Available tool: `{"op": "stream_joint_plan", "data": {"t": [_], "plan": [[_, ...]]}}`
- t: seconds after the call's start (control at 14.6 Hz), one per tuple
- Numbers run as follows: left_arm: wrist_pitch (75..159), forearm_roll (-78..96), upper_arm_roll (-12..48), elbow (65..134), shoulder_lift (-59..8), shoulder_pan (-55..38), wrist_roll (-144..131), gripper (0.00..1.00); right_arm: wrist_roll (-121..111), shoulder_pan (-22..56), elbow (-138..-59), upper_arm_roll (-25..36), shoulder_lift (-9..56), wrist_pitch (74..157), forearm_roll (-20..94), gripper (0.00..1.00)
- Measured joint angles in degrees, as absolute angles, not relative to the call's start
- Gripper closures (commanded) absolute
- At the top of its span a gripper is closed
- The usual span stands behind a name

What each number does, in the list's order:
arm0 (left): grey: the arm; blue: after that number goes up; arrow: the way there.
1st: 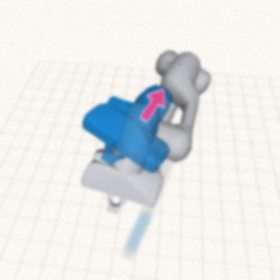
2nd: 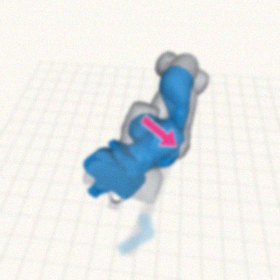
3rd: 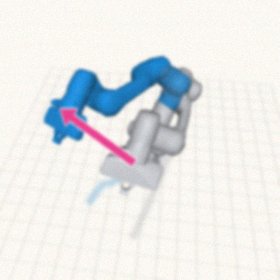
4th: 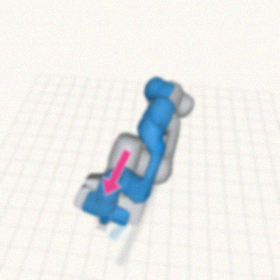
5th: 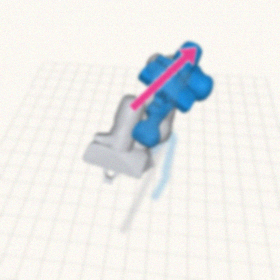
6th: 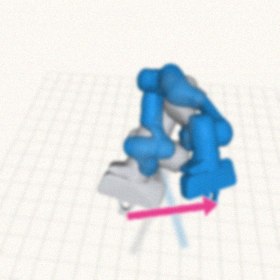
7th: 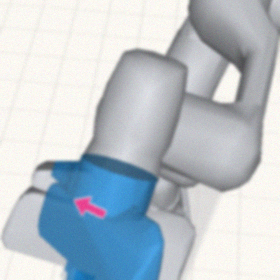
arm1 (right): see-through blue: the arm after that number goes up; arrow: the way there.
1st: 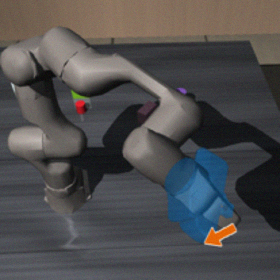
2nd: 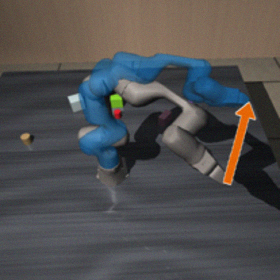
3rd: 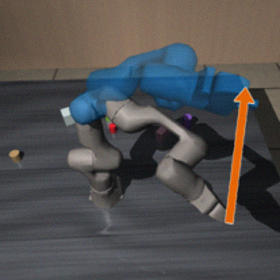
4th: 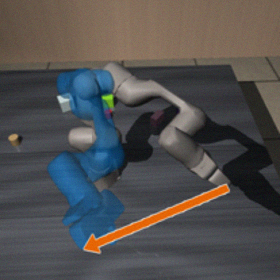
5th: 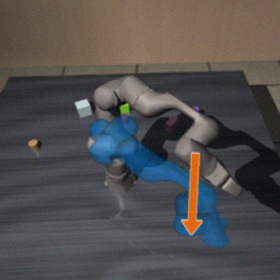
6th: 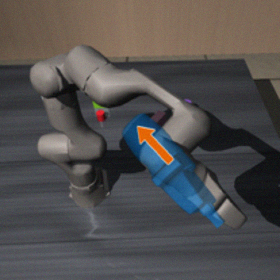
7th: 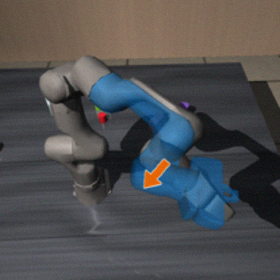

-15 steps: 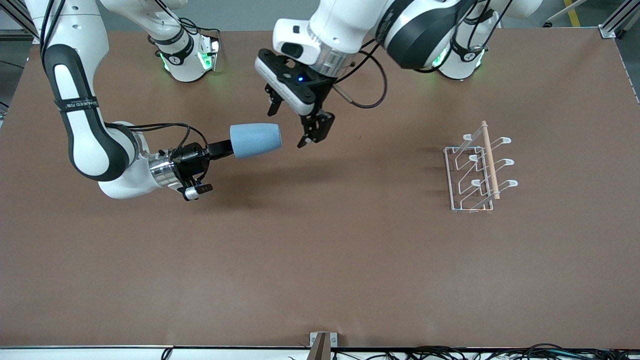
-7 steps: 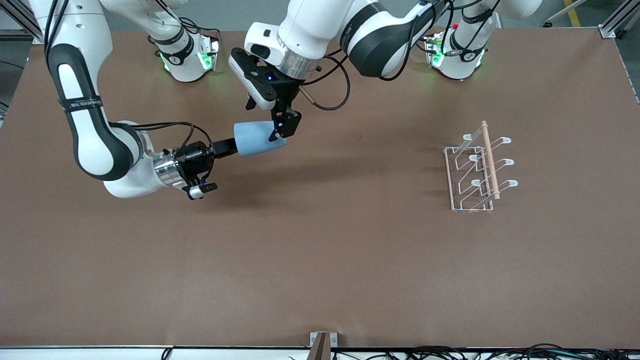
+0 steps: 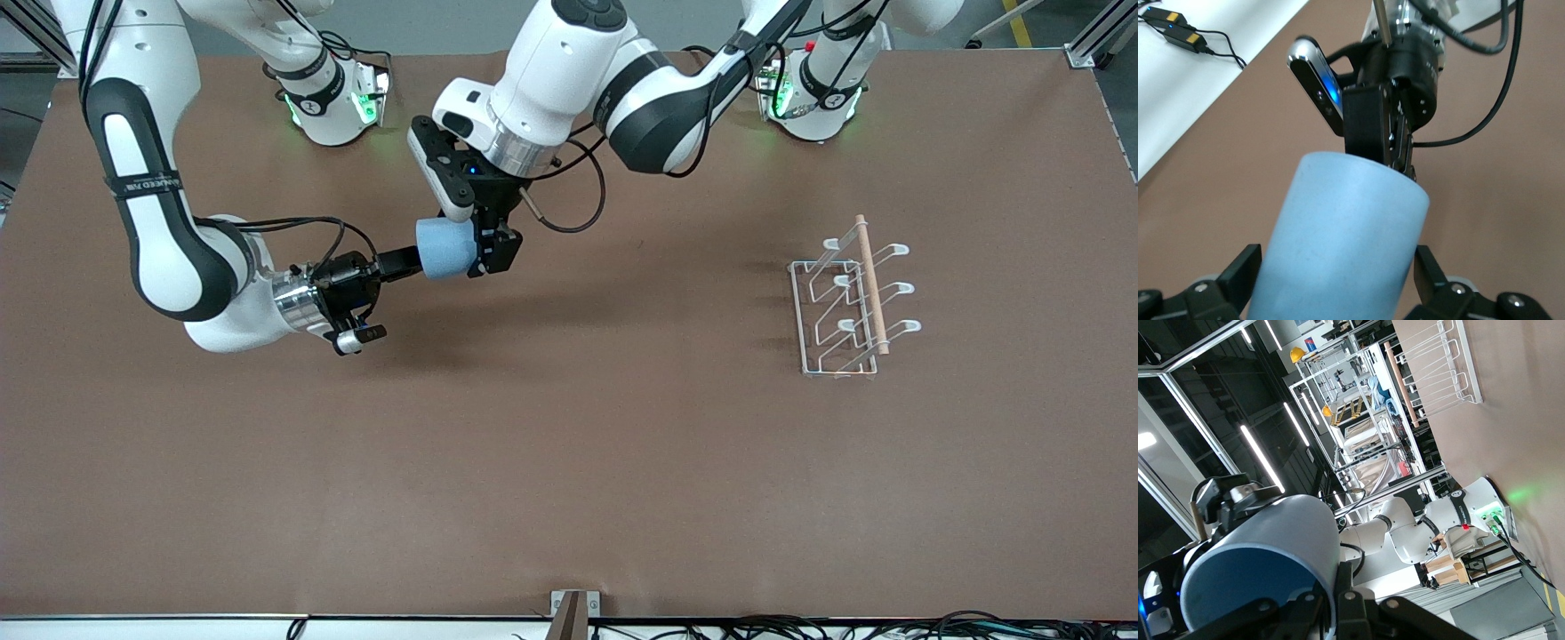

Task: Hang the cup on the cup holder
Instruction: 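Close the left gripper on the cup's open rim, then open the right gripper and withdraw while the left gripper takes the cup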

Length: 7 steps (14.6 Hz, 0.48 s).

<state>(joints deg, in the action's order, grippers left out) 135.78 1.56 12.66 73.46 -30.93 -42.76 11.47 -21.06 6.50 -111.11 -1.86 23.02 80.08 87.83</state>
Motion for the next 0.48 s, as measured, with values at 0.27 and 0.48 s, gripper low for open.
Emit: {"op": "stream_joint_plan", "data": {"t": [0.27, 0.48], "plan": [[136.0, -0.3, 12.9, 73.4, -31.4, -42.8, 13.0, 0.76, -21.1, 6.5, -111.2, -1.6, 23.2, 80.6, 87.8, 0.64], [135.0, -1.2, 12.7, 73.3, -31.4, -42.7, 13.1, 0.83, -19.4, 6.5, -111.0, -1.5, 23.1, 80.1, 88.0, 0.0]]}}
